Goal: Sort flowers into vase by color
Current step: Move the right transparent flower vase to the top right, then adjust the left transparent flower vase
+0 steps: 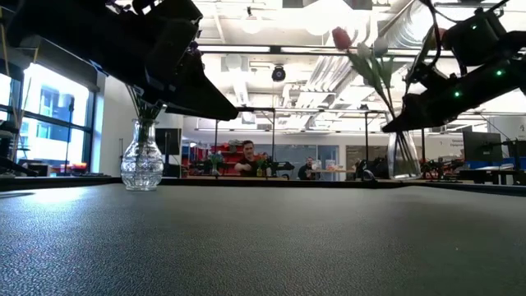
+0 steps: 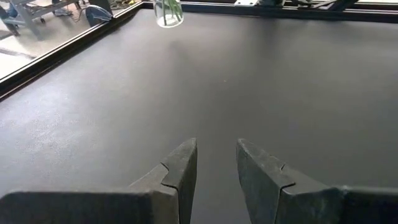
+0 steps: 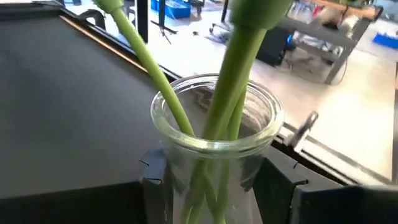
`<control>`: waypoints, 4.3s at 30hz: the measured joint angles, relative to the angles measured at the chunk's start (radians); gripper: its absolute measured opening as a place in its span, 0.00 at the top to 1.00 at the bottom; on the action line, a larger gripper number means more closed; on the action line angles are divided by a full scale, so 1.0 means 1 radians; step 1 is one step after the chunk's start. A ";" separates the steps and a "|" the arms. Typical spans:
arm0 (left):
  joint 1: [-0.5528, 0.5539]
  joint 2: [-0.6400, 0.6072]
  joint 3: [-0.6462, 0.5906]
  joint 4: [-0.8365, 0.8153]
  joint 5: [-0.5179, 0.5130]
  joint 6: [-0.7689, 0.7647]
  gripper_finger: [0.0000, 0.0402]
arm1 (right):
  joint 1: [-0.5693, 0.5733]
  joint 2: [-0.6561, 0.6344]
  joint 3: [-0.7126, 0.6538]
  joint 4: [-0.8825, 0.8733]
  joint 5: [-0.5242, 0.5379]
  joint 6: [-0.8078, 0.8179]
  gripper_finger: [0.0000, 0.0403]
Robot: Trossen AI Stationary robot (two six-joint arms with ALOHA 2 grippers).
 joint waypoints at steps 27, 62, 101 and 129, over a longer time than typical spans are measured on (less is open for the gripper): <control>-0.277 -0.338 0.001 -0.784 -0.172 -0.486 0.75 | -0.068 0.001 0.001 -0.137 -0.072 0.118 0.48; -0.297 -0.336 -0.085 -0.978 0.114 -1.124 0.75 | -0.068 0.020 0.394 -0.901 -0.161 0.546 0.27; -0.147 -0.174 -0.086 -0.815 -0.539 -0.775 0.53 | 0.701 0.460 0.262 -0.131 -0.188 0.491 0.27; -0.064 -0.297 -0.280 -1.211 -0.503 -1.456 0.30 | 0.698 0.513 0.263 -0.103 -0.182 0.423 0.27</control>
